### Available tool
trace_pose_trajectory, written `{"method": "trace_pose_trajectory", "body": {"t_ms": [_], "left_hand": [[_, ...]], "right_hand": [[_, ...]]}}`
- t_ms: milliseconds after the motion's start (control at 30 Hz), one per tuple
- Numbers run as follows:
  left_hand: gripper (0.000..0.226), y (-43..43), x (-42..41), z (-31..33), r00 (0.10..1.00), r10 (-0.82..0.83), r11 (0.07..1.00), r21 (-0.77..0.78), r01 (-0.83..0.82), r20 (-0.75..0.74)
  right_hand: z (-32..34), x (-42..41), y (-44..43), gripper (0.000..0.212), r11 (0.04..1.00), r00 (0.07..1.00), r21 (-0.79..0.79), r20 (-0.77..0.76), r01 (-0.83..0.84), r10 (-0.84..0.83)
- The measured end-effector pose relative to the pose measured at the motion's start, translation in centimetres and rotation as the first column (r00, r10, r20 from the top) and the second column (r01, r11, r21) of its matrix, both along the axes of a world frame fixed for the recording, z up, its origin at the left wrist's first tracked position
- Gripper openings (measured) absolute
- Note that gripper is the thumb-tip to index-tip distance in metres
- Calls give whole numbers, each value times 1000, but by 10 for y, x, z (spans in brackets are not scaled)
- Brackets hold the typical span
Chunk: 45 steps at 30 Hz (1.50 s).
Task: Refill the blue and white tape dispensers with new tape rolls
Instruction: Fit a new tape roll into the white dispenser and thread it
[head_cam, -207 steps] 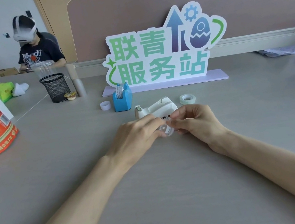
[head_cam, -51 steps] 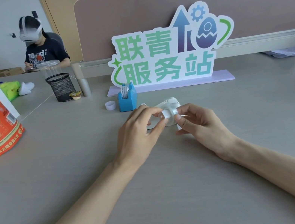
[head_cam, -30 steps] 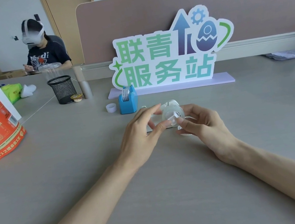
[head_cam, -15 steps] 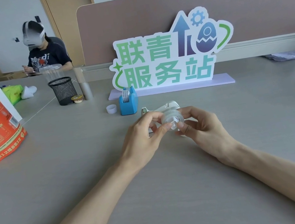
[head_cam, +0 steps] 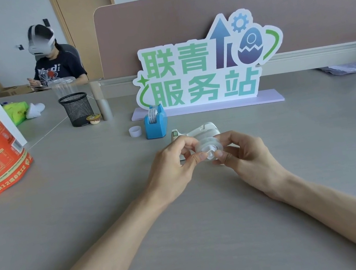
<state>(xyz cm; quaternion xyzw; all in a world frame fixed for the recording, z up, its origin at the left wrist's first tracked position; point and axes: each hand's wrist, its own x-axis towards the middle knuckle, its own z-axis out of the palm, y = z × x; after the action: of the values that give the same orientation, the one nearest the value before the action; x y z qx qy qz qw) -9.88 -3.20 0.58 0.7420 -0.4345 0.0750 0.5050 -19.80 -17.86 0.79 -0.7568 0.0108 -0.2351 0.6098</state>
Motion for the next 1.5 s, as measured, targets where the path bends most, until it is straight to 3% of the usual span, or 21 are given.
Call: {"method": "trace_pose_trajectory", "body": {"t_ms": [367,567,667,833,1000,1200,1500], "left_hand": [[12,1,-1,3,1000,6,1000,19,-6,8],[14,2,-4,0,954,112,994,-26,-109,279],[16,3,-3,0,927,159,987,-81,-140,339],[17,4,1,-2,894,113,993,-91,-81,434],[30,4,1,-2,928,34,999,-6,-34,372],[52,5,-3,-2,953,92,994,29,-104,288],[25,4,5,-7,947,146,987,-107,-119,287]], "right_hand": [[3,-2,3,12,1000,1000,15,21,14,-14],[6,-3,-1,19,981,1000,191,-18,-20,24],[7,-3,1,26,978,1000,211,-8,-7,9],[9,-1,3,19,973,998,224,-44,62,-53],[6,-1,-2,23,957,995,273,-41,95,-87],[6,-2,-4,32,942,997,328,-28,72,-67],[5,-2,-5,30,948,996,309,-65,81,-64]]}}
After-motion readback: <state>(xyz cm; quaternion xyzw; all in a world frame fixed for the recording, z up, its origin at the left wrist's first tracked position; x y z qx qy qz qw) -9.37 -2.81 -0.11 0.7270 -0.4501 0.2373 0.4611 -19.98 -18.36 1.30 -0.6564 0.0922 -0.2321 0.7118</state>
